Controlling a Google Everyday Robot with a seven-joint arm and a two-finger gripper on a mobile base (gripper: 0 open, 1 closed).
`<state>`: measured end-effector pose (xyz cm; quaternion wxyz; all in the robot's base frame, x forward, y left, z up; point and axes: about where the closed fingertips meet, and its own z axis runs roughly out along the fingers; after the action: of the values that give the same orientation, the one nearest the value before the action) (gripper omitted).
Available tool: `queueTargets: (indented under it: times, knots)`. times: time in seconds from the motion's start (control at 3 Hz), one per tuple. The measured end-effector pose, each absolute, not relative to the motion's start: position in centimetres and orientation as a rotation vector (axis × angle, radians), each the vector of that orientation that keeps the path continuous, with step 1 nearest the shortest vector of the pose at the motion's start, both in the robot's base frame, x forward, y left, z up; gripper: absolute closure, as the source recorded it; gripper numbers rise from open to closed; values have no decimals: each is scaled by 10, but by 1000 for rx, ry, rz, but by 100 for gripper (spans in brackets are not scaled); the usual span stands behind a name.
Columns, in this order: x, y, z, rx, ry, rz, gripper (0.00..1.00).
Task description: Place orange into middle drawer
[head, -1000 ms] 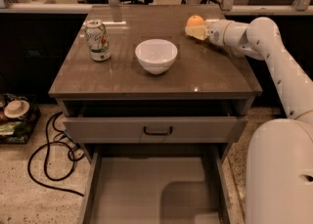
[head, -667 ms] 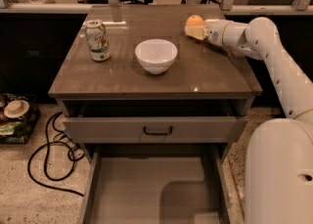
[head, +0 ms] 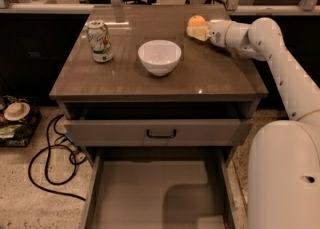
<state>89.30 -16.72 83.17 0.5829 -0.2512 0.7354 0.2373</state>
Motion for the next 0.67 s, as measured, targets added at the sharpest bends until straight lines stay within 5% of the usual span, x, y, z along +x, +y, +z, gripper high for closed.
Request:
queueTargets:
  times: [0.67]
  knots:
    - [882, -190, 874, -588, 1678, 557, 100]
